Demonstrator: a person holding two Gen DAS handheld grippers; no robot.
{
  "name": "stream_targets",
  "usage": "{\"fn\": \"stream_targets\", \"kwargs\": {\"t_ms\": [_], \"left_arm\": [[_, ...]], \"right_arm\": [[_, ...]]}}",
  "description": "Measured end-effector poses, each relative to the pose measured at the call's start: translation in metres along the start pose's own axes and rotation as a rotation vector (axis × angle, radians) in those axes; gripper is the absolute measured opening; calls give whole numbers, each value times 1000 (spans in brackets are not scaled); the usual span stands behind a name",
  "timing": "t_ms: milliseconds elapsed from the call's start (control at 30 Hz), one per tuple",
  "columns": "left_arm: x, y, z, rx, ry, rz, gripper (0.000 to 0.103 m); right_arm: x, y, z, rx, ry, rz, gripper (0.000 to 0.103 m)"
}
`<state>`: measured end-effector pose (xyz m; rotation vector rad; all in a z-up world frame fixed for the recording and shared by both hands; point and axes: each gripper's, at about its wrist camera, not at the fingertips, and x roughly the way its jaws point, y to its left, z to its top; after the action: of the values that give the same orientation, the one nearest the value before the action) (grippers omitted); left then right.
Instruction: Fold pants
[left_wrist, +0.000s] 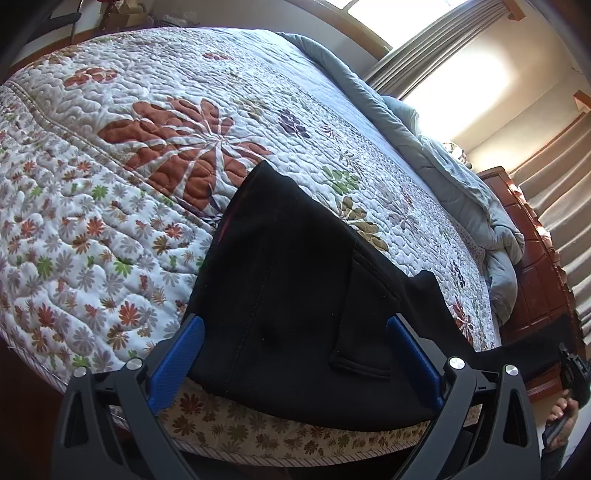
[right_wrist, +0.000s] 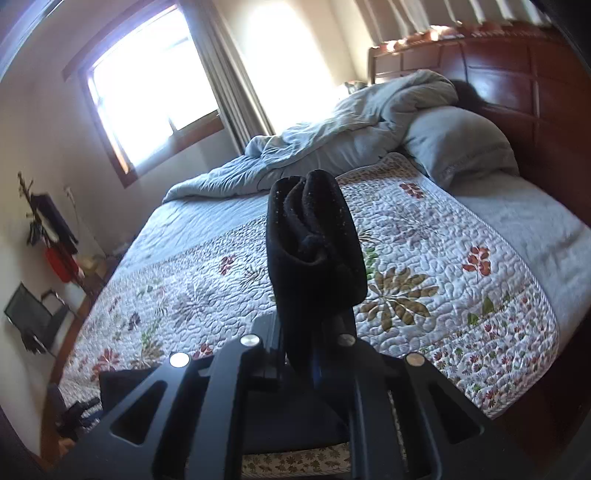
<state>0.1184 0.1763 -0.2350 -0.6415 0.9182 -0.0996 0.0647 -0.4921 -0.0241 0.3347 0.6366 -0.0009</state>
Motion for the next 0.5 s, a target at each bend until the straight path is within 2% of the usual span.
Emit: {"fn": "stream_targets", "kwargs": {"t_ms": [267,500], "left_arm": [[-1,-1,0,10,1,-5,99],[-5,-1,-3,18,1,-10,99]], "right_arm": [[24,70,-17,-186,40,-12,9],[47,125,-44,-371,99,-56,9]]}}
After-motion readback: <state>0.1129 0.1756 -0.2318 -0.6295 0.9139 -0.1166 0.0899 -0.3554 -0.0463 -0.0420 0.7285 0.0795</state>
